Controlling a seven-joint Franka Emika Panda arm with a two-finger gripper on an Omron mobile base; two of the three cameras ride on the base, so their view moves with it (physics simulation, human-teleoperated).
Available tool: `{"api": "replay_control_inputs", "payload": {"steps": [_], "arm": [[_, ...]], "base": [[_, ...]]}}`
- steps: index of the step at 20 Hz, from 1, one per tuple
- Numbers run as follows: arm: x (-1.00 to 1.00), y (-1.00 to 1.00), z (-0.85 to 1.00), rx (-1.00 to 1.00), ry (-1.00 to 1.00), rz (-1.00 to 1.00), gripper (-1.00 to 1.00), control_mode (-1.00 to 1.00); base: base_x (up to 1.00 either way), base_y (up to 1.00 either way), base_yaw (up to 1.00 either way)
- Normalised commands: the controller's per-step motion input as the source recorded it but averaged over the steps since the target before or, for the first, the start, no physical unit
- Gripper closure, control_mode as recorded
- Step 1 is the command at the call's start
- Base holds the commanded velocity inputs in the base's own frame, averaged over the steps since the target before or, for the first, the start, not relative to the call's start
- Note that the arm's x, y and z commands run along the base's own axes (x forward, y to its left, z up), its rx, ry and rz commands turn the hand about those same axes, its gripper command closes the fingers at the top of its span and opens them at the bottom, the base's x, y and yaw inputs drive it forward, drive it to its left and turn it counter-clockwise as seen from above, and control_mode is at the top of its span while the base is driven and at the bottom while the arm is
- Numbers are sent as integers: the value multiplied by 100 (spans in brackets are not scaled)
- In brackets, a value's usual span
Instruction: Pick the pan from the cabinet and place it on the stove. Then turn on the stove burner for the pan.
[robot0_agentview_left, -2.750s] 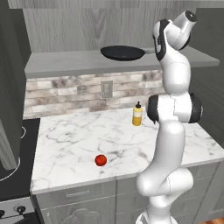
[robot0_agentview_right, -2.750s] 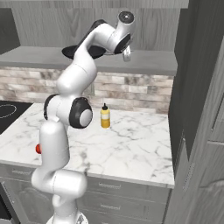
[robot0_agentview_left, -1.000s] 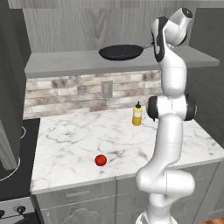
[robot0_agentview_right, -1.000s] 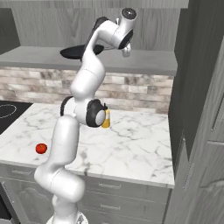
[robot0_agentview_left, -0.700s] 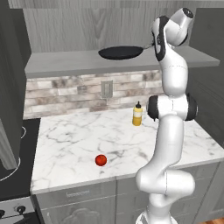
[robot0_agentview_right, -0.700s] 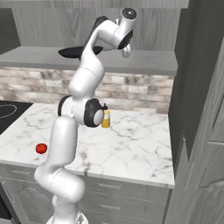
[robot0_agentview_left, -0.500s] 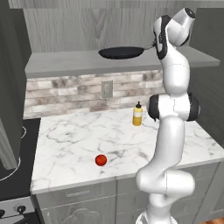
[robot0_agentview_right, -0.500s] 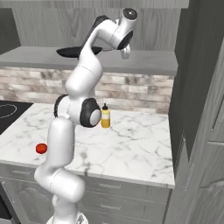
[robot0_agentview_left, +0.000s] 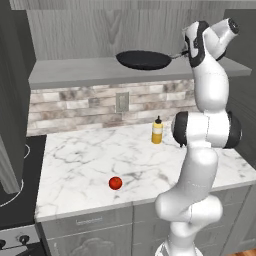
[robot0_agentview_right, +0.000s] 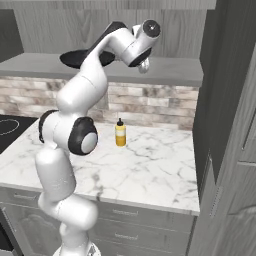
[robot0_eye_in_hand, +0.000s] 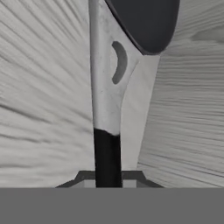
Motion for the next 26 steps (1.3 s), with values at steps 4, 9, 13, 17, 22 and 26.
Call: {"api": "replay_control_inputs", "payload": {"steps": [4,9,13,17,22,26], "arm": [[-65,0,-18,2,-22,-5,100,-100],[-62,0,0,0,-19,-4,100,-100],[-57,0,0,0,-13,-4,100,-100],[-55,0,0,0,-10,-3,100,-100],[-57,0,0,0,-3,-3,100,-100],[-60,0,0,0,0,-2,100,-100]], "base": [[0,0,0],[0,0,0],[0,0,0],[0,0,0],[0,0,0],[0,0,0]]}}
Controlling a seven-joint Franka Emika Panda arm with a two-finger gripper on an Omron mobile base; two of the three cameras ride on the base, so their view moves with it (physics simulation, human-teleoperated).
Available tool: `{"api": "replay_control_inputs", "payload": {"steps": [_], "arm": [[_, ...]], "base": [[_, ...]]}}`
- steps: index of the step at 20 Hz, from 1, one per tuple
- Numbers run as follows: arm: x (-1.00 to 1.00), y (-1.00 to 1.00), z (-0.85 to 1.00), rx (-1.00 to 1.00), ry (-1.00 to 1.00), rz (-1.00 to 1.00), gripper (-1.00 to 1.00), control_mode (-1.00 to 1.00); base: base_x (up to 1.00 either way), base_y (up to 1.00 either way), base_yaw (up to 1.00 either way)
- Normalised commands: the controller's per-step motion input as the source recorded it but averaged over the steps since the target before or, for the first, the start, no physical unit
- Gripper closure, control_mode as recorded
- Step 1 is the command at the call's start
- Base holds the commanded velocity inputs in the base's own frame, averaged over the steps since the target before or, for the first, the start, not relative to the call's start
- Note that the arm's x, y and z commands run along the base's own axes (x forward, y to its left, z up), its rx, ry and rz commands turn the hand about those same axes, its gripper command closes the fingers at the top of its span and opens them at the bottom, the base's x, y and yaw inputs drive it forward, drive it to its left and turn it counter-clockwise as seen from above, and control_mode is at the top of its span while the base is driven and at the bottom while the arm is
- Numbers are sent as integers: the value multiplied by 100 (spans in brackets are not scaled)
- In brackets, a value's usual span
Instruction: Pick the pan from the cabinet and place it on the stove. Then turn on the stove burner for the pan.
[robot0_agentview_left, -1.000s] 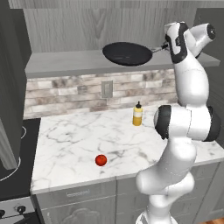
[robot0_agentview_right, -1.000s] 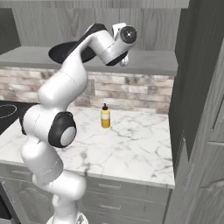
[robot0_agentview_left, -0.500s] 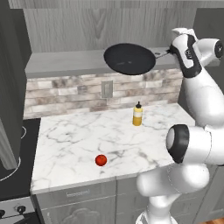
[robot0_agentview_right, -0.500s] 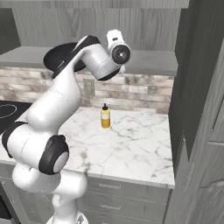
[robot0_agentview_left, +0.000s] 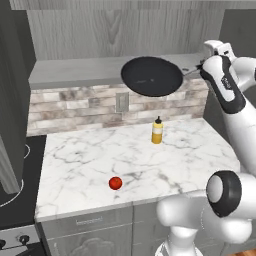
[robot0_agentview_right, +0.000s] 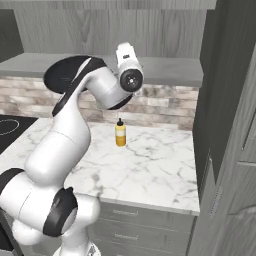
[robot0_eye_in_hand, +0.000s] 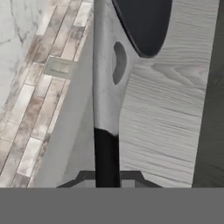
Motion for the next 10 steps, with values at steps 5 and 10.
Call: {"api": "replay_control_inputs", "payload": {"steps": [5,10], "arm": [[-61,0,0,0,2,0,100,-100],[-62,1,0,0,4,0,100,-100]], "base": [[0,0,0],[0,0,0]]}}
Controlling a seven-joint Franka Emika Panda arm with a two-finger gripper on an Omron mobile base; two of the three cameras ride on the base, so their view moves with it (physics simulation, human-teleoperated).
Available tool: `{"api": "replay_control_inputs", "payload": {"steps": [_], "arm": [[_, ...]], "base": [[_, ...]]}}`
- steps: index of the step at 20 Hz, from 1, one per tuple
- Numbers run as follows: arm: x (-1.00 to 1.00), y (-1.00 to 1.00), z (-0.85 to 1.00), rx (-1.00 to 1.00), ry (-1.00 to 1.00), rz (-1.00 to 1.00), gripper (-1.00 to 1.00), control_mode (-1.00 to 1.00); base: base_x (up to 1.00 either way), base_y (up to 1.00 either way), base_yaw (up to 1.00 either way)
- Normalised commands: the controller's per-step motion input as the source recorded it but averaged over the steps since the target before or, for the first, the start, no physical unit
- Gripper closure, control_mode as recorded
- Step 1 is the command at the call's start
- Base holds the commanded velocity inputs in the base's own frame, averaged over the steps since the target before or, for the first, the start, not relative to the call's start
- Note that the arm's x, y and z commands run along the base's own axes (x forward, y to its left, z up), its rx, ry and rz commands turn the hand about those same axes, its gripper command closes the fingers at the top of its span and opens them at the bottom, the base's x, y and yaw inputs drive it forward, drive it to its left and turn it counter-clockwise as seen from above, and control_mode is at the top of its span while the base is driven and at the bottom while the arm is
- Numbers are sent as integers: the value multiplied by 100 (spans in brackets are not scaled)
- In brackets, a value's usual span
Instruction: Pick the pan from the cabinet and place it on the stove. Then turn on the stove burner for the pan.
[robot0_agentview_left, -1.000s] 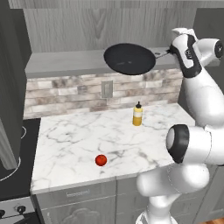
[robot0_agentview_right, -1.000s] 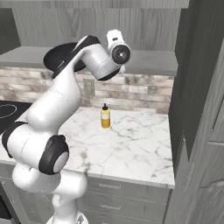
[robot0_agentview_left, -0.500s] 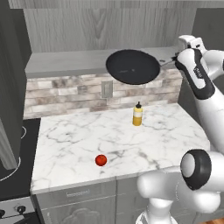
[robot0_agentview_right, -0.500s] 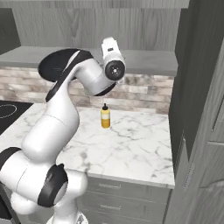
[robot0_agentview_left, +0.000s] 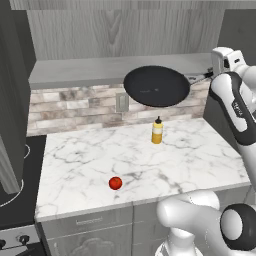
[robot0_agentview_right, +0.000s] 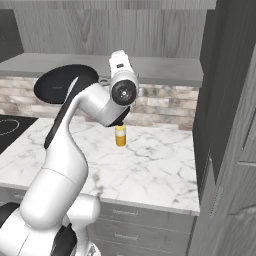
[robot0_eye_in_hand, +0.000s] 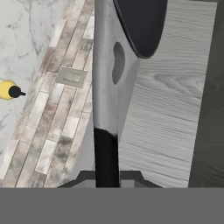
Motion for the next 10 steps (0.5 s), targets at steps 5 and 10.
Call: {"api": "replay_control_inputs", "payload": {"steps": [5,10], "arm": [[-60,4,0,0,5,0,100,-100],[-52,8,-8,0,5,0,100,-100]], "base": [[0,0,0],[0,0,0]]}}
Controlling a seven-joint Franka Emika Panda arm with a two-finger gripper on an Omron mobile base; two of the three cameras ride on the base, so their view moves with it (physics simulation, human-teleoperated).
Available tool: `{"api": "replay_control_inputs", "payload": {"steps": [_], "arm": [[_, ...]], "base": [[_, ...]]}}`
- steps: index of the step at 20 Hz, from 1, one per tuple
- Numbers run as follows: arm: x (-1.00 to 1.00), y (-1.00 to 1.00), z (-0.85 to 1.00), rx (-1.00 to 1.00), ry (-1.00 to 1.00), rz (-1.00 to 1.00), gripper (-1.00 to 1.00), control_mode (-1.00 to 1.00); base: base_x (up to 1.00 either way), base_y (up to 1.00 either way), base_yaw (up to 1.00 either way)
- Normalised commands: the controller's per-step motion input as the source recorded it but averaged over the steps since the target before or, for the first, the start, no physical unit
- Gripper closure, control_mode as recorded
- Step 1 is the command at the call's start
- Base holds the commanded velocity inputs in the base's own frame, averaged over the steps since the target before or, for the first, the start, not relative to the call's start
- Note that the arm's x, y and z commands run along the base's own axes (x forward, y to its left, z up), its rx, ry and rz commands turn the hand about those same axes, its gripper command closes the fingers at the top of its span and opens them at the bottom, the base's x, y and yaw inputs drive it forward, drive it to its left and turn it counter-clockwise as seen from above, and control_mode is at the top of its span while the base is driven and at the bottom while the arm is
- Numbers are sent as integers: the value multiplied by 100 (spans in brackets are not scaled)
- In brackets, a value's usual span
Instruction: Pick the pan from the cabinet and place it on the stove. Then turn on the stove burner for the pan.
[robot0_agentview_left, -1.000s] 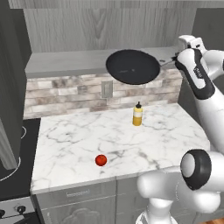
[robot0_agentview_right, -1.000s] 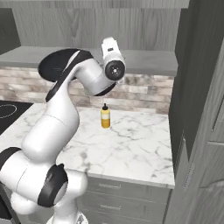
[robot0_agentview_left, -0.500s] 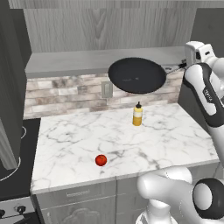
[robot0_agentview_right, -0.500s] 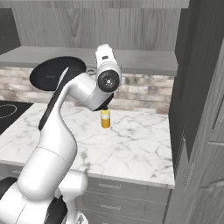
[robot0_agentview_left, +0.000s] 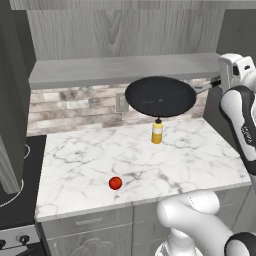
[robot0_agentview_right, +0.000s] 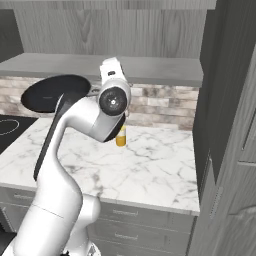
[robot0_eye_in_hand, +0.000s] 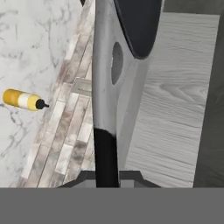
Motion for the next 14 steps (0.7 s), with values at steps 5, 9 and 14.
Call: {"api": "replay_control_inputs", "payload": {"steps": [5,9,14], "arm": [[-42,11,-16,0,6,0,100,-100],[-36,13,-27,0,3,0,100,-100],[-34,8,-36,0,0,0,100,-100]], "base": [[0,0,0],[0,0,0],[0,0,0]]}}
